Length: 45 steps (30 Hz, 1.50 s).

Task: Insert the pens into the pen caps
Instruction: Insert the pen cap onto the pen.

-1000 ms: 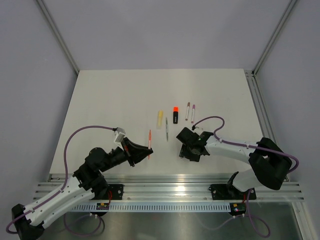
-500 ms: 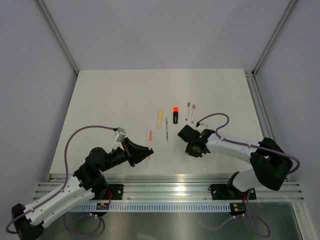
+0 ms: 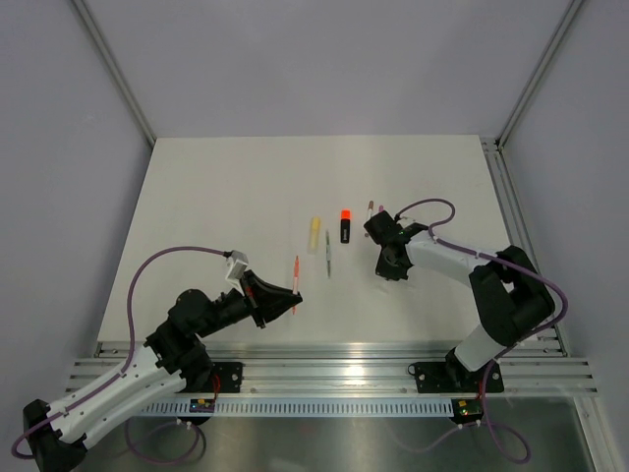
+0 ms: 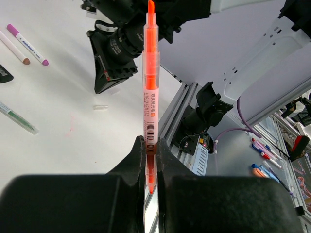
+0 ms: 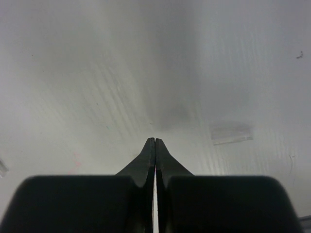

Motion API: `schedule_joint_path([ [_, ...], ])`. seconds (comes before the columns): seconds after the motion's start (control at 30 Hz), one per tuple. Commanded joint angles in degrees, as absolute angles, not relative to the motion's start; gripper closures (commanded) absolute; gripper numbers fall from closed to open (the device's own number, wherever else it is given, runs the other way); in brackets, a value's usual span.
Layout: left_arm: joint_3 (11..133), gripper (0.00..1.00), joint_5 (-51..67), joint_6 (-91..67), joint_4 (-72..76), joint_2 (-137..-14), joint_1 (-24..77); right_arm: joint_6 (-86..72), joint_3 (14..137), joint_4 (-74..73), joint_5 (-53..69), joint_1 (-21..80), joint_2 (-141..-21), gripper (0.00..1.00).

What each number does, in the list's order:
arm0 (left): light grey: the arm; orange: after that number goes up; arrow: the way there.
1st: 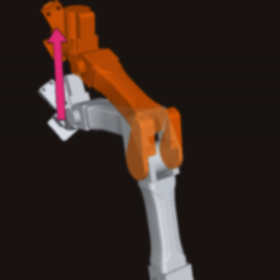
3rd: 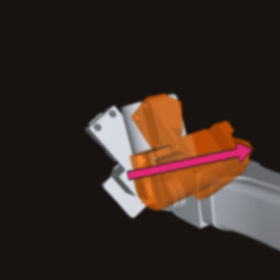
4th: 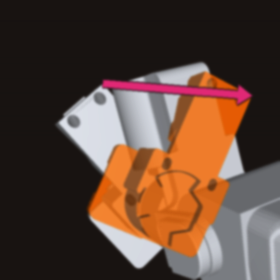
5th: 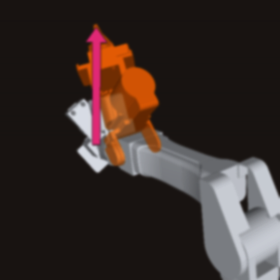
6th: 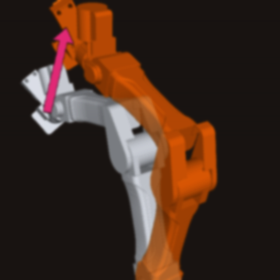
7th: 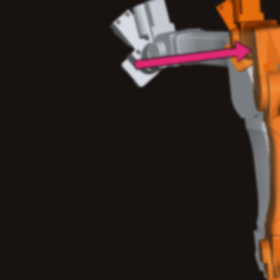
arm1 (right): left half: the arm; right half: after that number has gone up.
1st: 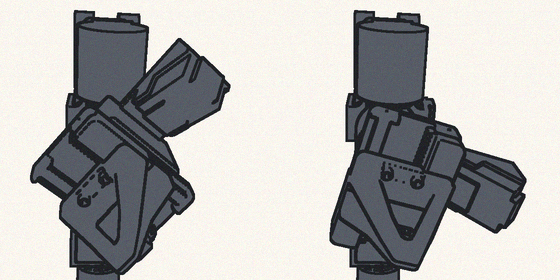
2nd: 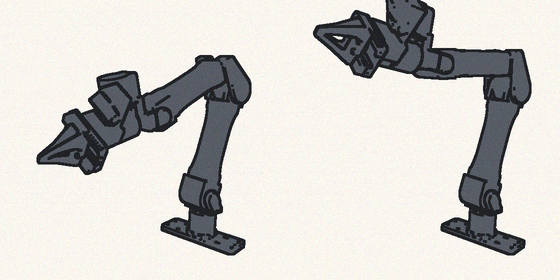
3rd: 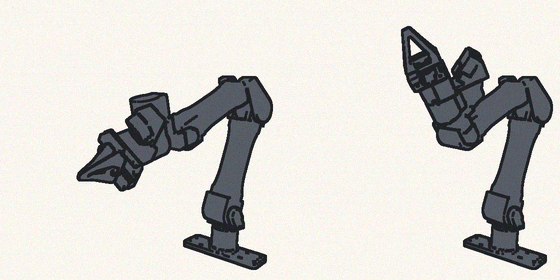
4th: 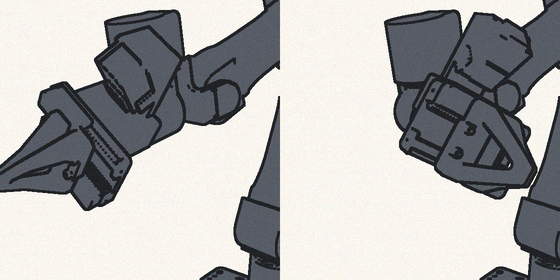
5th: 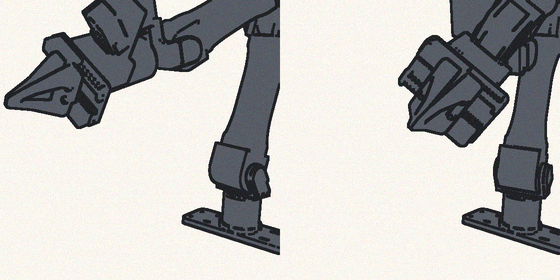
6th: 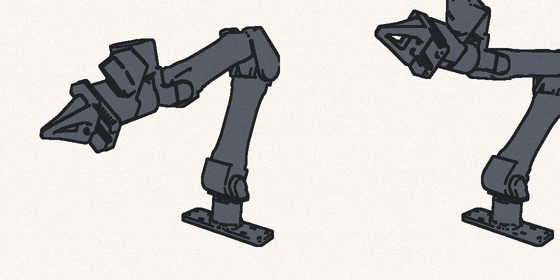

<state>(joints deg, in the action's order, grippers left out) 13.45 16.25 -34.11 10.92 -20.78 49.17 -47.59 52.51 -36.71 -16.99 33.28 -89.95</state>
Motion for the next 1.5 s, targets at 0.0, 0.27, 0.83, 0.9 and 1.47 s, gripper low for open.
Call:
schedule_joint_path([
  [0.0,13.2,1.0,17.1,-33.8,14.7,-21.0,49.3,-43.3,56.0,-35.2,-15.2,33.2,-93.4,1.0],
  [0.27,13.3,1.0,16.7,-33.6,14.2,-21.0,49.3,-42.5,57.0,-35.2,-13.1,33.2,-96.7,1.0],
  [0.83,13.4,1.0,16.3,-33.5,14.2,-21.4,49.3,-39.0,55.3,-34.0,-10.1,33.3,-94.3,1.0],
  [0.9,13.4,1.0,16.3,-33.5,14.3,-21.4,49.3,-38.3,55.5,-33.9,-9.8,33.3,-93.8,1.0],
  [1.47,13.4,1.0,16.4,-33.5,14.3,-21.7,49.3,-36.2,55.9,-36.7,-10.5,33.7,-91.3,1.0],
])
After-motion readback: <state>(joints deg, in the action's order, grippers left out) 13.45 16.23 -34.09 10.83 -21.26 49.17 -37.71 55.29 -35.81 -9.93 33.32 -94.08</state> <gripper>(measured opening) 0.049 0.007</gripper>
